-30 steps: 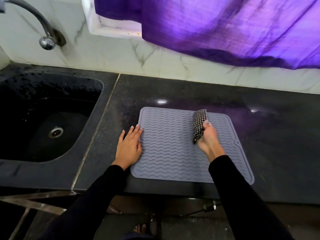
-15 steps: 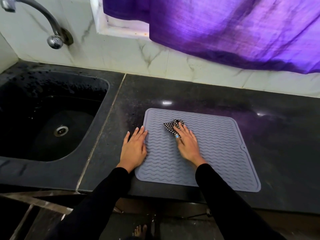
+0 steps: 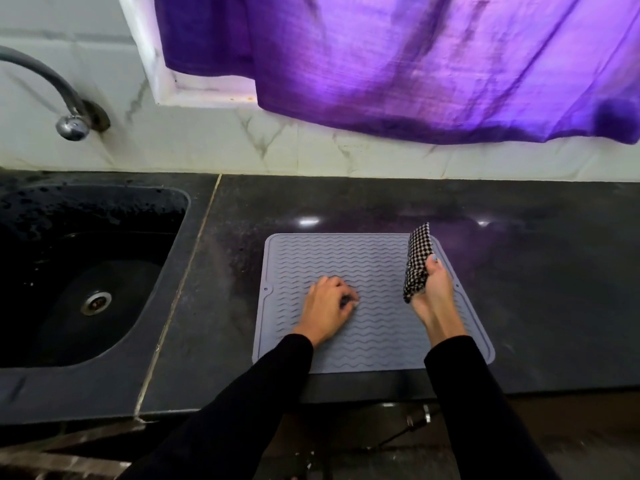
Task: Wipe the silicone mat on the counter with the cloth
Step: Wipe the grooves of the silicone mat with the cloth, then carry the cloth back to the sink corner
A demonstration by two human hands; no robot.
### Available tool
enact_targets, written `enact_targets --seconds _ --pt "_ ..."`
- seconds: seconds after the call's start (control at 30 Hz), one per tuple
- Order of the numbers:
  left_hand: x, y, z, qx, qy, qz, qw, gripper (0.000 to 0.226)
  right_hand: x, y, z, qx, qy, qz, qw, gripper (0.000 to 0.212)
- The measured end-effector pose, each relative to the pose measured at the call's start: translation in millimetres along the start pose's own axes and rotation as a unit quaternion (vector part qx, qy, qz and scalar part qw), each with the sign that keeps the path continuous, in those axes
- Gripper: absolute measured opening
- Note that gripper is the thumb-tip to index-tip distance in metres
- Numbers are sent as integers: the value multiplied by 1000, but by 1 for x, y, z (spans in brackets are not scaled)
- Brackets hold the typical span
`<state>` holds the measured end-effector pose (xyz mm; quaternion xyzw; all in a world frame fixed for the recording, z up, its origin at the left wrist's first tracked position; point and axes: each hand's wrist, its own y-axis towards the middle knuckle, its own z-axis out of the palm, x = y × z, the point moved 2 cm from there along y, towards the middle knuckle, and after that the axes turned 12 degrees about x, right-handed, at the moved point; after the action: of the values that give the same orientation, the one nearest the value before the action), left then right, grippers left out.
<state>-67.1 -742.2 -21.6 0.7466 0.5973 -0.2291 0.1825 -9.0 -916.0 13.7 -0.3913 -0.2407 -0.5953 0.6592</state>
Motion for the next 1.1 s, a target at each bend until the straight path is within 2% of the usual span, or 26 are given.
enact_targets --seconds 0.13,0.3,0.43,0.6,0.67,0.77,0.83,0.9,1.0,1.1 --pt "-1 9 5 -12 38 -23 999 18 2 -8 -18 -18 -39 -10 999 41" --pt "-3 13 2 -39 -32 -52 997 17 0 -11 -25 -19 -49 -11 999 40" --pt "-10 19 0 -18 39 -72 996 19 -1 -9 -27 -23 -58 -2 998 40" --pt "-18 23 3 9 186 -29 982 27 2 -11 -27 -18 -70 16 997 40" --pt "-20 25 4 18 211 -32 977 30 2 -11 -27 -12 -68 23 997 40" --pt "-19 21 2 -13 125 -43 991 23 5 -15 -22 9 -46 31 998 38" --pt "-16 17 -6 -60 45 -54 996 13 5 -18 -15 32 -26 36 999 32" --pt "-10 8 -16 -135 -39 -77 987 15 2 -19 -6 58 3 46 997 27" --pt "3 -14 -31 -251 -191 -125 941 34 -9 -20 17 103 45 84 990 27" --pt "13 -34 -43 -258 -365 -199 872 40 -30 -26 53 165 85 140 973 29"
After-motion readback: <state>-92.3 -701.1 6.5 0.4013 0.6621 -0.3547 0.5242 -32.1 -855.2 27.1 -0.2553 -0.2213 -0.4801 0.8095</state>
